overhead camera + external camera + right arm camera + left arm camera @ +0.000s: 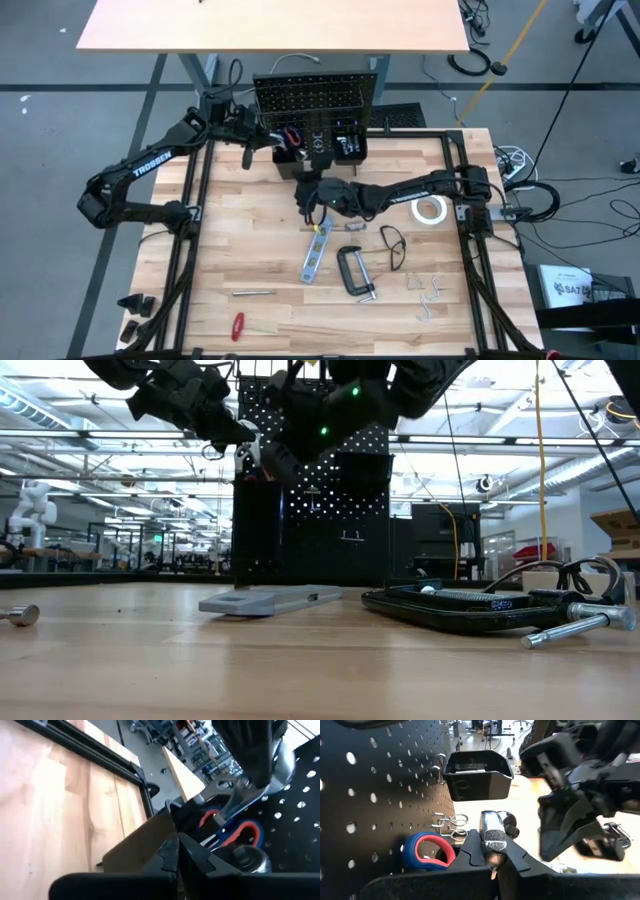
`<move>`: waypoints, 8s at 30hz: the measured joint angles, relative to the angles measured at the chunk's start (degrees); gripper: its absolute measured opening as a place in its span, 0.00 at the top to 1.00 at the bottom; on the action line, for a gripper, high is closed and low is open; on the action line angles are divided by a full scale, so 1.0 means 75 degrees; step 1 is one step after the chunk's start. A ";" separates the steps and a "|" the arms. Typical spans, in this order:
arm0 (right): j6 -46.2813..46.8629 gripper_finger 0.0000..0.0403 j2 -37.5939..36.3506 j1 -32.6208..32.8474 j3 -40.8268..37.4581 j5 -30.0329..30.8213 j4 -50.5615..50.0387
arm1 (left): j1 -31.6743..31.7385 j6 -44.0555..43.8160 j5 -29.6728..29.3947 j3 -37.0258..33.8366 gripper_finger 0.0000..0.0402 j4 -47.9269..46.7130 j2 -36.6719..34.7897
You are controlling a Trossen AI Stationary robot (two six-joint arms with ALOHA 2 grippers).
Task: Hang tools onto peg board
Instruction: Put the slip-joint pliers into the left black bin on the peg board, then put the magnetic puller pen tool into the left black bin on the peg board
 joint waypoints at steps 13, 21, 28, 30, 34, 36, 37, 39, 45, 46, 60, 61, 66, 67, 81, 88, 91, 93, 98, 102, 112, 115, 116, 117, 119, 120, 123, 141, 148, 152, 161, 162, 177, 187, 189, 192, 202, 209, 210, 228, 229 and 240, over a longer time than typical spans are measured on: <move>-0.0393 1.00 0.0150 -0.0298 0.0156 0.0853 0.1059 | -0.0096 0.0003 -0.0056 0.0006 0.99 -0.0079 -0.0003; -0.0663 1.00 0.0105 -0.0344 0.0517 0.1271 0.1195 | -0.0096 -0.0001 -0.0090 0.0000 0.99 -0.0335 0.0009; -0.0834 1.00 0.0121 -0.0181 0.0547 0.1160 0.1050 | -0.0128 -0.0048 -0.0479 0.0000 0.99 -0.0535 0.0368; -0.0814 1.00 0.0124 -0.0076 0.0547 0.1119 0.0930 | -0.0140 -0.0065 -0.0559 0.0001 0.99 -0.0514 0.0501; -0.0781 1.00 0.0124 0.0056 0.0547 0.1121 0.0914 | -0.0146 -0.0059 -0.0579 0.0012 0.95 -0.0439 0.0683; -0.0788 1.00 0.0124 0.0081 0.0547 0.1135 0.0913 | -0.0153 -0.0310 -0.0642 0.0012 0.91 -0.0356 0.0684; -0.0791 1.00 0.0124 0.0097 0.0547 0.1146 0.0913 | -0.0159 -0.0492 -0.0713 0.0012 0.89 -0.0325 0.0669; -0.0788 1.00 0.0124 0.0103 0.0547 0.1147 0.0891 | -0.0193 -0.0727 -0.0987 0.0005 0.84 -0.0347 0.0605; -0.0731 1.00 0.0124 0.0108 0.0547 0.1163 0.0881 | -0.0210 -0.1393 -0.2084 -0.0007 0.70 -0.0458 0.0312; -0.0648 1.00 0.0124 0.0108 0.0547 0.1169 0.0880 | -0.0207 -0.1425 -0.2167 -0.0011 0.69 -0.0489 0.0235; 0.1017 1.00 -0.1182 0.0495 0.0544 0.1398 -0.1887 | -0.0210 -0.1654 -0.2223 -0.0012 0.67 -0.1515 -0.1791; 0.1275 1.00 -0.1362 0.0579 0.0544 0.1386 -0.2344 | -0.0242 -0.1845 -0.2223 -0.0012 0.67 -0.1563 -0.1922; 0.2879 1.00 -0.2264 0.0962 0.0544 0.0991 -0.4912 | -0.0579 -0.2906 -0.2207 -0.0001 0.67 -0.1640 -0.2409; 0.3320 1.00 -0.2476 0.1014 0.0544 0.0636 -0.5573 | -0.0718 -0.3058 -0.2180 0.0000 0.67 -0.1640 -0.2454; 0.6517 1.00 -0.3900 0.2036 -0.1696 -0.2894 -0.6947 | -0.4711 -0.4851 -0.2497 -0.1601 0.67 -0.0984 -0.2489; 0.6793 1.00 -0.3956 0.2484 -0.2439 -0.2888 -0.5551 | -0.7006 -0.5365 -0.3588 -0.2136 0.67 -0.0346 -0.2444; 0.6753 1.00 -0.3959 0.2550 -0.2527 -0.2854 -0.5153 | -0.7838 -0.5777 -0.4046 -0.2136 0.67 -0.0219 -0.2362; 0.6660 1.00 -0.3959 0.2571 -0.2527 -0.2854 -0.4938 | -0.8350 -0.6064 -0.4436 -0.2136 0.67 0.0002 -0.2238; 0.6595 1.00 -0.3914 0.2576 -0.2527 -0.2864 -0.4282 | -0.9346 -0.6863 -0.4921 -0.2136 0.67 0.0262 -0.1597; 0.6823 1.00 -0.3910 0.2646 -0.2524 -0.2877 -0.3954 | -1.0171 -0.7233 -0.5655 -0.2139 0.68 0.0012 -0.0929; 0.6695 1.00 -0.3910 0.2953 -0.2524 -0.2862 -0.3936 | -1.1472 -0.8203 -0.6181 -0.2139 0.69 0.0009 0.0732; 0.6664 1.00 -0.3910 0.2958 -0.2524 -0.2857 -0.4020 | -1.1578 -0.8208 -0.6189 -0.2139 0.69 0.0139 0.1151; 0.6665 1.00 -0.3910 0.2956 -0.2524 -0.2856 -0.4065 | -1.1606 -0.8210 -0.6189 -0.2139 0.69 0.0188 0.1278; 0.6669 1.00 -0.3910 0.2955 -0.2524 -0.2857 -0.4104 | -1.1634 -0.8210 -0.6186 -0.2139 0.69 0.0248 0.1399; 0.6669 1.00 -0.3910 0.2958 -0.2524 -0.2855 -0.4156 | -1.1669 -0.8209 -0.6186 -0.2137 0.69 0.0249 0.1570; 0.6669 1.00 -0.3909 0.2955 -0.2524 -0.2857 -0.4155 | -1.1691 -0.8210 -0.6186 -0.2139 0.69 0.0250 0.1631; 0.6652 1.00 -0.3907 0.2955 -0.2524 -0.2857 -0.4157 | -1.1707 -0.8233 -0.6181 -0.2137 0.69 0.0249 0.1708; 0.6570 1.00 -0.3904 0.2955 -0.2524 -0.2819 -0.4265 | -1.2171 -0.8439 -0.6800 -0.2101 0.69 0.0339 0.2632; 0.6579 1.00 -0.3904 0.2955 -0.2524 -0.2816 -0.4420 | -1.2190 -0.8803 -0.6951 -0.2057 0.69 0.0251 0.2962; 0.6588 1.00 -0.3904 0.2955 -0.2524 -0.2816 -0.4420 | -1.2199 -0.8992 -0.7145 -0.2055 0.70 0.0172 0.2973; 0.6590 1.00 -0.3904 0.2970 -0.2521 -0.2819 -0.4417 | -1.2460 -0.8751 -0.7878 -0.2048 0.89 0.0205 0.3333; 0.6588 1.00 -0.3903 0.2970 -0.2521 -0.2819 -0.4417 | -1.2496 -0.8749 -0.7978 -0.2043 0.90 0.0214 0.3362; 0.6617 1.00 -0.3901 0.2970 -0.2521 -0.2817 -0.4405 | -1.2369 -0.8523 -0.9590 -0.1875 1.00 0.0080 0.2476; 0.6591 1.00 -0.3901 0.2991 -0.2521 -0.2689 -0.4478 | -1.1908 -0.7688 -1.2649 -0.1839 1.00 0.0094 0.0031; 0.6587 1.00 -0.3901 0.3018 -0.2518 -0.2616 -0.4531 | -1.1760 -0.7319 -1.3577 -0.1839 1.00 0.0155 -0.0421; 0.6564 1.00 -0.3901 0.3022 -0.2518 -0.2616 -0.4632 | -1.1411 -0.6759 -1.4295 -0.1833 1.00 0.0217 -0.1039; 0.6584 1.00 -0.3901 0.3021 -0.2518 -0.2618 -0.4944 | -0.8352 -0.6073 -1.2489 -0.1827 1.00 0.0192 -0.2537; 0.6663 1.00 -0.3901 0.3022 -0.2518 -0.2621 -0.5283 | -0.5554 -0.6466 -1.0548 -0.2231 1.00 0.0480 -0.3211; 0.6709 1.00 -0.3901 0.3021 -0.2518 -0.2621 -0.5394 | -0.5237 -0.6576 -1.0260 -0.2396 1.00 0.0603 -0.3314; 0.6937 1.00 -0.3902 0.3019 -0.2518 -0.2023 -0.5722 | -0.3372 -0.6738 -0.7916 -0.5388 1.00 0.8267 -0.3402; 0.6937 1.00 -0.3903 0.2986 -0.2518 -0.2017 -0.5691 | -0.3375 -0.6778 -0.8027 -0.5420 1.00 0.8416 -0.3285; 0.6792 1.00 -0.3904 0.2809 -0.2518 -0.2006 -0.5456 | -0.3392 -0.5983 -0.8817 -0.5630 1.00 1.1682 -0.1433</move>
